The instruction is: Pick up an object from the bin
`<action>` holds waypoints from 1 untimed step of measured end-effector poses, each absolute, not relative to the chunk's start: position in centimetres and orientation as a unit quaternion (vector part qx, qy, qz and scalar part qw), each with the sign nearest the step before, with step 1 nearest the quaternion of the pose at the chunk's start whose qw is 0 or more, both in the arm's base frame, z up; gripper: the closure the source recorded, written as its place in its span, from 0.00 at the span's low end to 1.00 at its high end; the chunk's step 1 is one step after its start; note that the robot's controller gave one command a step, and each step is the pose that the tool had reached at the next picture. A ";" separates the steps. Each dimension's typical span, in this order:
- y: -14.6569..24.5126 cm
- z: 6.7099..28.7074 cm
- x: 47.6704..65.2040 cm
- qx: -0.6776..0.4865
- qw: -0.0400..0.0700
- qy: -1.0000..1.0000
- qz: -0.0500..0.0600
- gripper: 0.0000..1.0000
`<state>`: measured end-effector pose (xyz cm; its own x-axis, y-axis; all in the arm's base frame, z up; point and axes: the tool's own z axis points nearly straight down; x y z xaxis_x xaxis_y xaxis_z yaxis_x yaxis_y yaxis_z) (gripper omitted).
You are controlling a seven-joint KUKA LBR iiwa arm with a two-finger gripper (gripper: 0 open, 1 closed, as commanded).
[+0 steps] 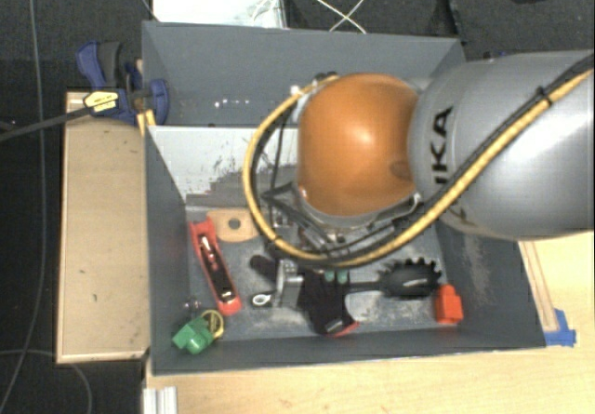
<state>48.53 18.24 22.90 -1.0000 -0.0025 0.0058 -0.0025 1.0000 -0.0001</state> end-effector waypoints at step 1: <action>18.1 23.2 48.7 -0.001 -0.001 -1.000 -0.001 0.00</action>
Offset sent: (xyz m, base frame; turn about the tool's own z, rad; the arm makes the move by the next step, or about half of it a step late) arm 0.0459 -0.0633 -0.1590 -0.1448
